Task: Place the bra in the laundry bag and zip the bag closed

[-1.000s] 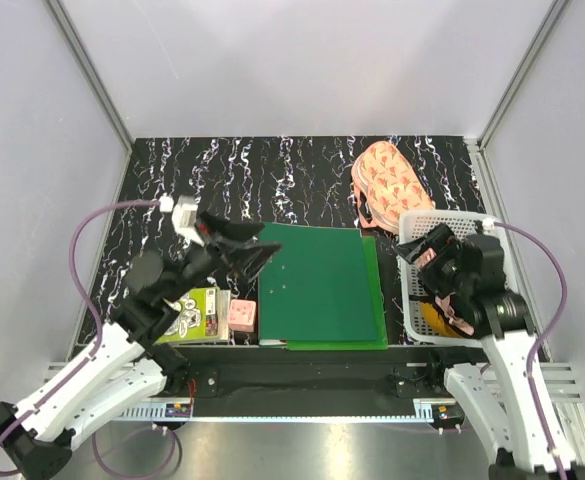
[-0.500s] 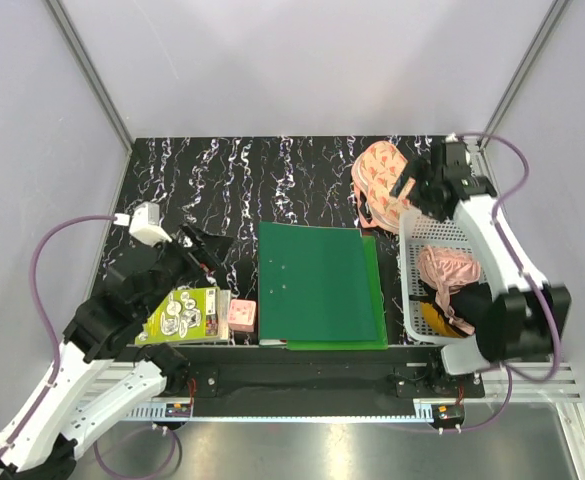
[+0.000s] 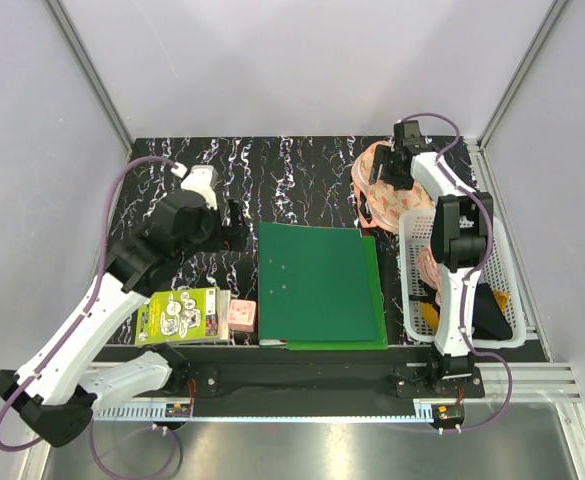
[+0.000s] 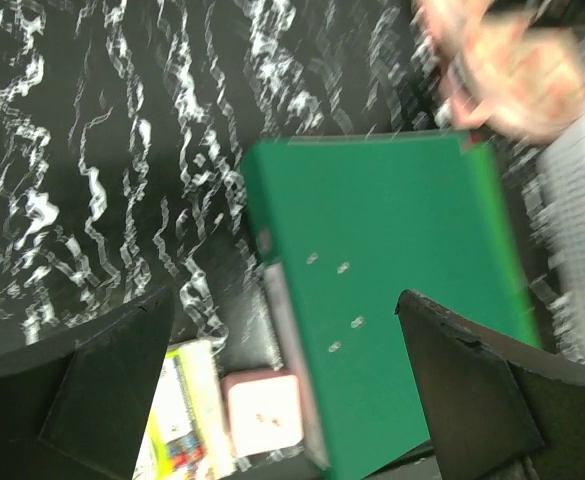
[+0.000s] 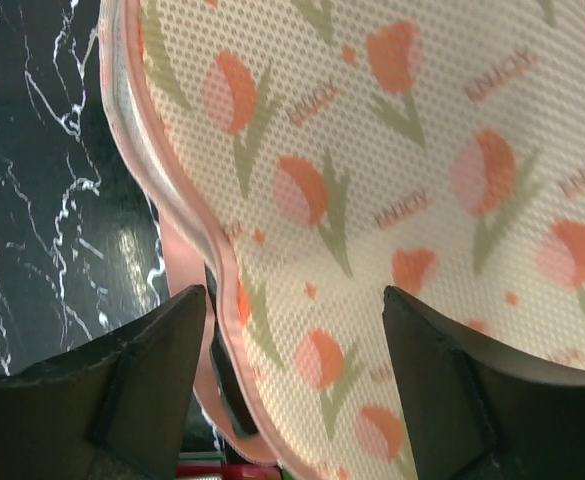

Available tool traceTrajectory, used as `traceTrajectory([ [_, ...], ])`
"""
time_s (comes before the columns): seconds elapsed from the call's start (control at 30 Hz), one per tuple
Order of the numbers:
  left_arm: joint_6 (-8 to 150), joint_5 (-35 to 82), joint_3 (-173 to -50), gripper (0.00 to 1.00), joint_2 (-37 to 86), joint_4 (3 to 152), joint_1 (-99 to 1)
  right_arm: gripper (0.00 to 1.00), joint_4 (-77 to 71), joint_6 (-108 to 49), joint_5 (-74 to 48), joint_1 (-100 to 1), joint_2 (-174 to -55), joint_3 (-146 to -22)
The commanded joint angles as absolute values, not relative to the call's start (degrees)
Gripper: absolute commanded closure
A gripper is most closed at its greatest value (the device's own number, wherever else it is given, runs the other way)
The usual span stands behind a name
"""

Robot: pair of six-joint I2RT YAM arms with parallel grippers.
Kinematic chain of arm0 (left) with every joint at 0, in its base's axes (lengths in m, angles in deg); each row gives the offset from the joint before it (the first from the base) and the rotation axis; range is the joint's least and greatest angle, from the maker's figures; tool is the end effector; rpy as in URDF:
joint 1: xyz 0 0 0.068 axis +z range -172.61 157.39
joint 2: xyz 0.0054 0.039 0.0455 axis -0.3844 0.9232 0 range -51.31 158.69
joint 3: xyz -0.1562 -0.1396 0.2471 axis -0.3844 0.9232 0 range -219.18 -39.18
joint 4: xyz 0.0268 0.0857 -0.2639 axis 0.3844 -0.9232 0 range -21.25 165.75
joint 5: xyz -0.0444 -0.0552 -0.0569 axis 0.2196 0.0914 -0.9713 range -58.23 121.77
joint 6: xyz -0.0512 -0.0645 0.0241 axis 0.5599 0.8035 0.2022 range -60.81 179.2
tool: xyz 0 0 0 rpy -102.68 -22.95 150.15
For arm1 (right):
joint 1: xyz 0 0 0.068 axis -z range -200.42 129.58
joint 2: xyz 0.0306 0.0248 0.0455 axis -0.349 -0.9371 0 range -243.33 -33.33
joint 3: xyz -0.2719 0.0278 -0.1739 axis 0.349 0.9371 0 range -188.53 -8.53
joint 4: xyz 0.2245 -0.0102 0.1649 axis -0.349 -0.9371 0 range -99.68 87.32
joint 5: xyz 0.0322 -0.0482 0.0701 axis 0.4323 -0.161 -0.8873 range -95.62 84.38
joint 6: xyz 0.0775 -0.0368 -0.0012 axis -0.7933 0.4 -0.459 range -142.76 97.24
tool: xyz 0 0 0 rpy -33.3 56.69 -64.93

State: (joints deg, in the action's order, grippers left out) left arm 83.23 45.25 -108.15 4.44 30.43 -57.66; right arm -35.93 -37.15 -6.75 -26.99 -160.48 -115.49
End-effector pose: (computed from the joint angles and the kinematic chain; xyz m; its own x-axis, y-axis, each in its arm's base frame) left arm 0.1816 -0.1059 0.4153 -0.5589 -0.0918 -0.8241 0.1854 0.9549 -0.2321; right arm 0.5644 0.0663 0.2109 -0.8044 0.1576 -0.5728 0.0765 0.9836 0.1633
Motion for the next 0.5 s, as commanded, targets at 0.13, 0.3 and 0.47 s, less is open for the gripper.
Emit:
traceTrajectory([
  [0.13,78.6,42.1,-113.0,0.01,8.1,28.1,-55.6,0.27,-31.5,-36.5,-7.9,-29.6,-166.4,-121.2],
  [0.3,79.0,39.8,-115.0,0.01,11.2,27.8,-54.7,0.37,-31.3,-39.4,-1.9,-31.7,-170.3,-123.1],
  [0.47,83.7,37.5,-114.7,0.01,13.7,27.7,-53.2,0.64,-31.3,-42.0,-0.3,-34.0,-171.2,-126.8],
])
